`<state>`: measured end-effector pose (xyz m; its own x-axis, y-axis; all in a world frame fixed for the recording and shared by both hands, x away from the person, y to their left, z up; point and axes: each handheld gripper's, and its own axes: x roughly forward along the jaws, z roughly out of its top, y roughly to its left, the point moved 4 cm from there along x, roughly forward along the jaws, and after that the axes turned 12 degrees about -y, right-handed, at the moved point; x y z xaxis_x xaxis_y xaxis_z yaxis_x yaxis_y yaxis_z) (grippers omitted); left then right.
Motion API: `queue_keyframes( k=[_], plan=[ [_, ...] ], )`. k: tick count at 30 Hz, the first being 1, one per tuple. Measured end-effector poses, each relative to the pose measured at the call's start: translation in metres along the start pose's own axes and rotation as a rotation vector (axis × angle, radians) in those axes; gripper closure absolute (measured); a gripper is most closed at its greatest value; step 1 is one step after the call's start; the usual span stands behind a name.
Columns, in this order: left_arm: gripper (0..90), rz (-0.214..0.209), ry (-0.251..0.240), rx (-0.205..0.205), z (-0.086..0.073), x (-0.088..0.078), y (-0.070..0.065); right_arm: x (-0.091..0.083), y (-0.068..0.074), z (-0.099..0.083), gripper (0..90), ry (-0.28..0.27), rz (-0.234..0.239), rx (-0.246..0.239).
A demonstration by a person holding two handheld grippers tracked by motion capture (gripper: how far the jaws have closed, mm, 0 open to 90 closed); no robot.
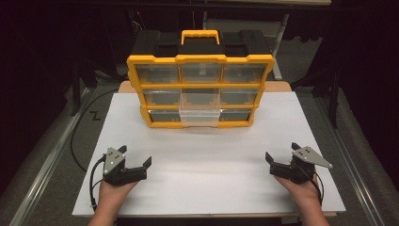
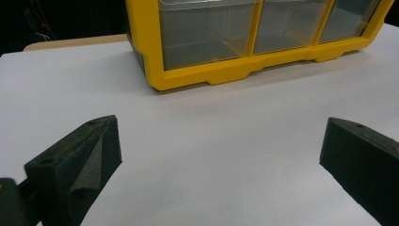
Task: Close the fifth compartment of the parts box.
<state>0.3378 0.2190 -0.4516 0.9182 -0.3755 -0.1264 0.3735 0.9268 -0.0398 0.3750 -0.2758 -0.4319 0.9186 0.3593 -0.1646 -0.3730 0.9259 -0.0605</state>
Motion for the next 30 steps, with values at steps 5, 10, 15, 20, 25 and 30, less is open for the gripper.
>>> queue_keyframes(
  k=[5, 10, 15, 20, 25, 30],
  plan=[
    [0.1, -0.009, -0.012, 0.001, 0.0009, 0.0010, -0.0008, 0.0017, -0.0003, -0.0007, 0.9, 0.000, -0.003, -0.009],
    [0.1, -0.019, -0.009, 0.017, 0.0014, 0.0017, -0.0029, 0.0037, -0.0013, -0.0017, 0.9, 0.002, 0.003, -0.020],
    [0.1, -0.017, -0.009, 0.038, 0.0012, 0.0022, -0.0050, 0.0044, -0.0012, -0.0022, 1.0, 0.003, 0.005, -0.020],
    [0.1, -0.018, -0.007, 0.038, 0.0021, 0.0020, -0.0061, 0.0044, -0.0015, -0.0025, 1.0, 0.004, 0.001, -0.020],
    [0.1, -0.028, 0.002, 0.045, 0.0011, 0.0031, -0.0068, 0.0047, -0.0018, -0.0022, 1.0, 0.004, 0.002, -0.020],
    [0.5, -0.035, 0.011, 0.046, 0.0009, 0.0026, -0.0067, 0.0060, -0.0029, -0.0029, 0.9, 0.009, 0.000, -0.015]
  ],
)
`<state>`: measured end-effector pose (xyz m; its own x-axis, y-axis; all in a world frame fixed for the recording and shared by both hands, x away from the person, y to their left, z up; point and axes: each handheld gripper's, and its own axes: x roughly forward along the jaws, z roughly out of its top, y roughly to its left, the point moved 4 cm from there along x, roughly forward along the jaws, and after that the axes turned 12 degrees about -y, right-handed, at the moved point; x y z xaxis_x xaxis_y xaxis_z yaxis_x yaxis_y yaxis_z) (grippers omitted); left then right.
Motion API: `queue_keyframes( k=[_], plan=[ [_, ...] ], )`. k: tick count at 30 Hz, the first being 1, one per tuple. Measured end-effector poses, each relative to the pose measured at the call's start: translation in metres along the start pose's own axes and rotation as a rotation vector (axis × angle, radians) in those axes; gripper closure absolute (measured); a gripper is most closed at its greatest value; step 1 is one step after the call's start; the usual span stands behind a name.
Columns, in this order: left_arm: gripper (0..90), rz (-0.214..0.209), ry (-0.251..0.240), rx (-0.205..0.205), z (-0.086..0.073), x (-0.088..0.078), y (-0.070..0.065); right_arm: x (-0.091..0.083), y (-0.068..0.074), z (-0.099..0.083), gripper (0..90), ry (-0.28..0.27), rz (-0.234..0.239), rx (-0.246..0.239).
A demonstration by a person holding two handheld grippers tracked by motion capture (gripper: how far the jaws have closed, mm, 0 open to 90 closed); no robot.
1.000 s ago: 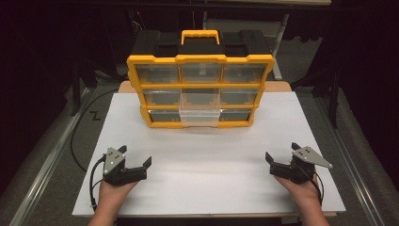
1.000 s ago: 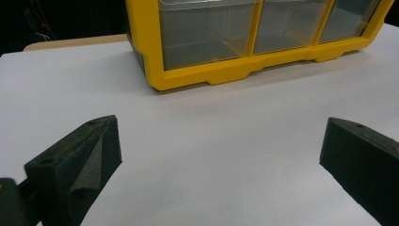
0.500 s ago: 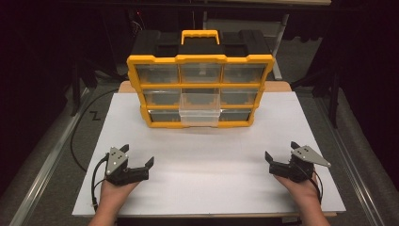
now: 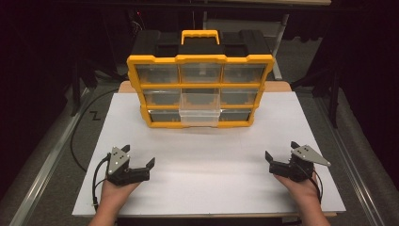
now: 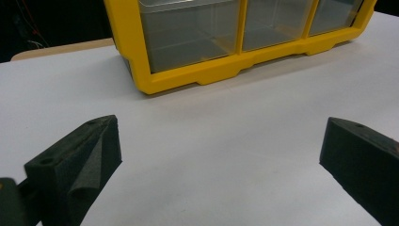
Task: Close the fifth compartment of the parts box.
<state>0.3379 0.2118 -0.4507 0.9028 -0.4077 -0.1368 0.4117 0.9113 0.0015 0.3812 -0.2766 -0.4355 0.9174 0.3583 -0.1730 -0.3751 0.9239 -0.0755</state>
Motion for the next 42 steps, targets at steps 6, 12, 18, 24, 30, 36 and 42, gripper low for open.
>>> queue_keyframes(
  k=[6, 12, 18, 24, 30, 36, 42],
  plan=[
    [4.9, -0.008, 0.004, -0.007, 0.0011, -0.0013, 0.0006, -0.0007, 0.0001, 0.0006, 1.0, -0.004, -0.001, 0.001],
    [9.2, 0.007, 0.007, -0.005, 0.0021, -0.0024, 0.0014, 0.0000, 0.0007, 0.0007, 1.0, -0.003, 0.005, -0.004],
    [15.9, 0.009, -0.012, -0.023, 0.0045, -0.0043, 0.0027, 0.0002, 0.0010, 0.0008, 1.0, -0.001, 0.006, -0.004],
    [22.7, 0.004, -0.008, -0.023, 0.0039, -0.0049, 0.0025, 0.0010, 0.0002, 0.0006, 1.0, -0.001, 0.007, -0.004],
    [38.0, -0.018, -0.018, -0.020, 0.0042, -0.0060, 0.0004, -0.0001, 0.0005, 0.0012, 1.0, -0.005, 0.003, 0.002],
    [50.0, -0.023, -0.023, -0.021, 0.0047, -0.0067, 0.0000, 0.0008, 0.0008, 0.0004, 1.0, 0.001, 0.006, 0.000],
    [67.7, -0.056, -0.012, -0.021, 0.0037, -0.0061, -0.0020, 0.0014, 0.0011, -0.0005, 1.0, 0.006, 0.007, 0.003]
  ],
)
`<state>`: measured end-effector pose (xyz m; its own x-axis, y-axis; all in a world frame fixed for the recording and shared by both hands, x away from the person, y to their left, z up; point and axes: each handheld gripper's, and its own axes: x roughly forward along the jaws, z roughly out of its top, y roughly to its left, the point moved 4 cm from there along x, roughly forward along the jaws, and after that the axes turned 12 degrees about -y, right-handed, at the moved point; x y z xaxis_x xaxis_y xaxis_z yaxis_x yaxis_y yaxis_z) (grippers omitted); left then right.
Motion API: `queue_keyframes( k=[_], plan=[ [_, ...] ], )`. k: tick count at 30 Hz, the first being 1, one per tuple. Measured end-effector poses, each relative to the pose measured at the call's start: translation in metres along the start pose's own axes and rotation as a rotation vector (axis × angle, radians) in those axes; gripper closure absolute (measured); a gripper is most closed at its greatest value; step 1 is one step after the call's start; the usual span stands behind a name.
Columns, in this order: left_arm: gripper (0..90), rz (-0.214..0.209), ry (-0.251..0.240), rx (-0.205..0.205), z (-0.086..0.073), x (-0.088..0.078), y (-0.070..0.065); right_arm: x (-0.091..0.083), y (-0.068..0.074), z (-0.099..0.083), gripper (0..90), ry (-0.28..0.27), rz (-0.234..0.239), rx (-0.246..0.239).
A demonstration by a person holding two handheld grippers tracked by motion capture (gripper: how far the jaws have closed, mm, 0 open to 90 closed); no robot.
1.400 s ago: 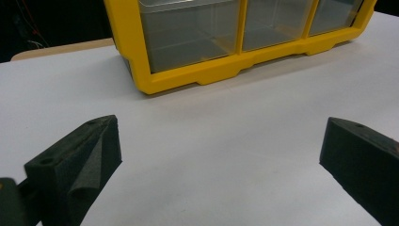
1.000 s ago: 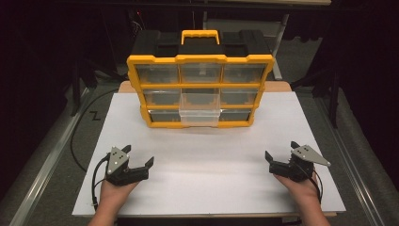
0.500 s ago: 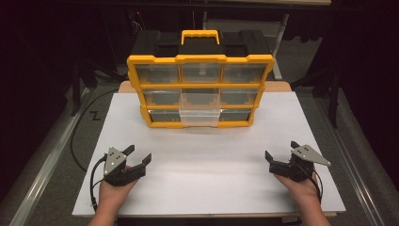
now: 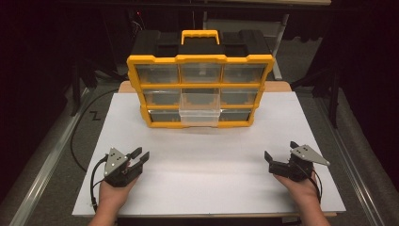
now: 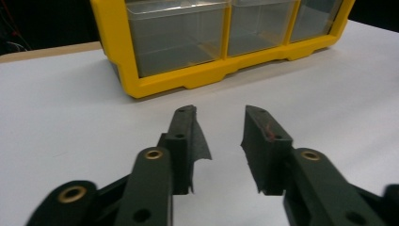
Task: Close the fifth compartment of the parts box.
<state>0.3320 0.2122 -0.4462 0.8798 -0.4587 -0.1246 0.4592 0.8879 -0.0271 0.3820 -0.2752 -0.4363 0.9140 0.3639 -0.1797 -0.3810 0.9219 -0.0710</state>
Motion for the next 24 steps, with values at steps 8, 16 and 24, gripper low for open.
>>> queue_keyframes(
  k=[8, 16, 24],
  plan=[
    [89.2, -0.008, -0.014, -0.014, 0.001, 0.000, -0.002, 0.000, -0.001, 0.000, 1.0, 0.000, -0.001, 0.002],
    [89.5, -0.039, -0.033, -0.024, 0.003, 0.002, -0.009, 0.001, -0.001, 0.000, 1.1, -0.001, -0.001, -0.003],
    [89.5, -0.074, -0.063, -0.029, 0.008, 0.007, -0.020, 0.001, -0.001, 0.000, 1.1, -0.003, 0.001, -0.006]
  ],
)
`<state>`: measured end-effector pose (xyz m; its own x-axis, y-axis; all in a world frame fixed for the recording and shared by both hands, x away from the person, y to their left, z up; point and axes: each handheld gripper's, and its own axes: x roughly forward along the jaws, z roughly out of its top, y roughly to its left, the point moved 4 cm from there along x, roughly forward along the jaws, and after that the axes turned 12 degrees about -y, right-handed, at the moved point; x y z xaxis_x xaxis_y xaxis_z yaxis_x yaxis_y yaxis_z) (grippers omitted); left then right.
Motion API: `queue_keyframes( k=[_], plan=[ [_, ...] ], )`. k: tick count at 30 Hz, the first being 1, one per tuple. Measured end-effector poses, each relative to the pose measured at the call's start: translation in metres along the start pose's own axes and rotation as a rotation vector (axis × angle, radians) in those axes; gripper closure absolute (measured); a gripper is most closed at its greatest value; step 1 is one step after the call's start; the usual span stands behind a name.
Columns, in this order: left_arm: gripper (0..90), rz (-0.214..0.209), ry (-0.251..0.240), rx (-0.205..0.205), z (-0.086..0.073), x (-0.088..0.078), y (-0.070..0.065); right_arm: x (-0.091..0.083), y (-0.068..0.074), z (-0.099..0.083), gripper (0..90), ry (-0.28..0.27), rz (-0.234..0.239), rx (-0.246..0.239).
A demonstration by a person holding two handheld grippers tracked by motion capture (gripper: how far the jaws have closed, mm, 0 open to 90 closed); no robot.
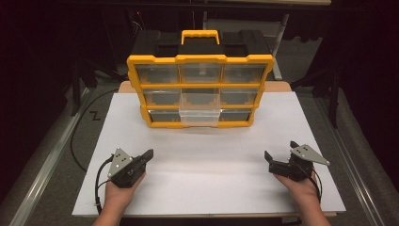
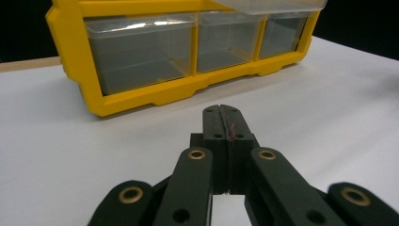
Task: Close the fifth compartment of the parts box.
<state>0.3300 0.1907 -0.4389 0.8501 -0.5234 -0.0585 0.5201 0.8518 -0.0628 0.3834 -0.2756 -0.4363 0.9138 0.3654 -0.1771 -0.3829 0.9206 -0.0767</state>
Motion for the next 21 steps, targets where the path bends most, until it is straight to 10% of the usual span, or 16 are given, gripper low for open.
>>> queue_keyframes(
  k=[21],
  plan=[
    [89.7, -0.051, -0.035, 0.043, 0.021, 0.028, -0.028, 0.000, -0.001, -0.001, 1.1, 0.000, -0.003, 0.005]
  ],
)
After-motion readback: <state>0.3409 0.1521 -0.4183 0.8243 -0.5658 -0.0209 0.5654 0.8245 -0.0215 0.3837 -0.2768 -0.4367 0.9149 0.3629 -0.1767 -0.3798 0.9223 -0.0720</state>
